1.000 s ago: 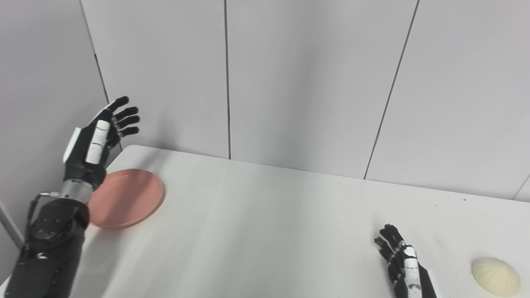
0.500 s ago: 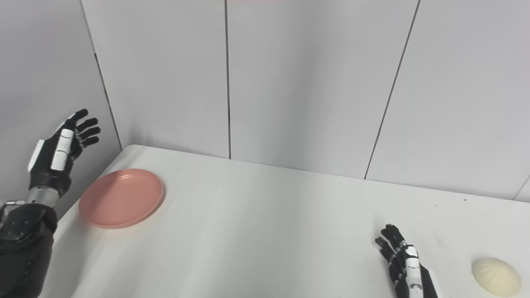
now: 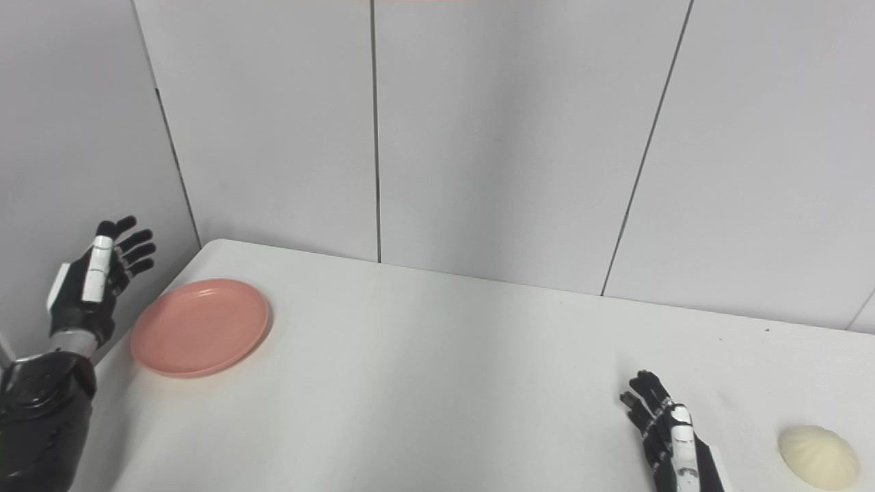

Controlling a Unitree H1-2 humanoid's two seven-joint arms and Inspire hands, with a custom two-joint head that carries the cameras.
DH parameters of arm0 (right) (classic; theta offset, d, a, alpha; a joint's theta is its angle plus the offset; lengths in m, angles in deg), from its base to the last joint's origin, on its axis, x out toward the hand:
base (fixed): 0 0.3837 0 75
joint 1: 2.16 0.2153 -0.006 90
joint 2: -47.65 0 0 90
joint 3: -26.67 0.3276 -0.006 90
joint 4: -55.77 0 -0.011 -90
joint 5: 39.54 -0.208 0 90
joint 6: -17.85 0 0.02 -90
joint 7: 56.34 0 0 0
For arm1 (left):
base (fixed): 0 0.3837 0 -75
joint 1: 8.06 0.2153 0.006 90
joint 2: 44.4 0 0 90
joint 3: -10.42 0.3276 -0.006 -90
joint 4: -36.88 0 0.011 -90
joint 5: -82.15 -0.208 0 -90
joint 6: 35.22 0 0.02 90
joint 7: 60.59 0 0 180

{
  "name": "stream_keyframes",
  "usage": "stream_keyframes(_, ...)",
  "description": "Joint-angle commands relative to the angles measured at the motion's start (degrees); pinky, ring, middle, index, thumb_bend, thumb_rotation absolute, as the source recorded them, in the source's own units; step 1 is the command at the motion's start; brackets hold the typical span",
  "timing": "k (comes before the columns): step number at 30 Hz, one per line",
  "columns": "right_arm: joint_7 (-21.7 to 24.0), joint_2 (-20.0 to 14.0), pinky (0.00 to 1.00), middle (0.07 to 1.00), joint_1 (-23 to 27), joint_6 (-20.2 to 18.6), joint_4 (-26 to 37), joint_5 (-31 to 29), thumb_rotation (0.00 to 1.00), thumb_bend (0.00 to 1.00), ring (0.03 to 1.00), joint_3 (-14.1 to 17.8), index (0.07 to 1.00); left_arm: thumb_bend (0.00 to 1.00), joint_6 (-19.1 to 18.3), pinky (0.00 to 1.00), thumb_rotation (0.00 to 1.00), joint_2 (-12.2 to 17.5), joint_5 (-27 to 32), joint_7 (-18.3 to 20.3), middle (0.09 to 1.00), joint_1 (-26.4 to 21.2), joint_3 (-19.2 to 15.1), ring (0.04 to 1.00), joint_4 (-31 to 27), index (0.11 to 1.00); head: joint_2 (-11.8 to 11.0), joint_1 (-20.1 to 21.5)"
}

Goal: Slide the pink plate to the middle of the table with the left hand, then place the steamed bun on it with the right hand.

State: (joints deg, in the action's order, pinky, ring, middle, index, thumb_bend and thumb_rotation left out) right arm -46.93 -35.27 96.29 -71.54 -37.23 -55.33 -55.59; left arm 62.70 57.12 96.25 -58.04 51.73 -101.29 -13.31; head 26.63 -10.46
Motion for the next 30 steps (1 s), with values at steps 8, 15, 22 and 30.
stream_keyframes(8, -0.16, 0.52, 0.94, 0.88, -0.8, 1.18, -1.05, -0.34, 0.96, 0.78, 0.861, 0.34, 0.861, 0.8, 0.6, 0.82, 0.88, 0.76, 2.45, -0.09, 0.804, -2.68, -0.84, 0.798, 1.65, 0.848, 0.03, 0.37)
stream_keyframes(15, -0.4, 0.6, 0.94, 0.879, -0.68, 1.05, -0.98, -0.3, 0.95, 0.79, 0.859, 0.32, 0.858, 0.82, 2.26, 0.83, 0.88, 0.6, 2.68, 0.13, 0.799, -3.1, -0.44, 0.8, 6.07, 0.853, -0.14, 0.53)
stream_keyframes(22, -0.12, 0.41, 0.95, 0.884, -0.65, 1.54, -1.33, -0.24, 0.96, 0.78, 0.865, 0.22, 0.867, 0.82, 2.23, 0.81, 0.88, -0.34, 2.54, 0.5, 0.797, -2.25, 0.21, 0.783, 5.08, 0.833, -0.09, 0.97)
stream_keyframes(30, -0.16, 0.22, 0.95, 0.882, -0.75, 1.23, -1.17, -0.2, 0.96, 0.79, 0.864, 0.27, 0.866, 0.8, 0.15, 0.85, 0.86, -2.6, 4.37, 1.74, 0.808, -1.48, 0.73, 0.799, 1.74, 0.849, 0.23, 1.14)
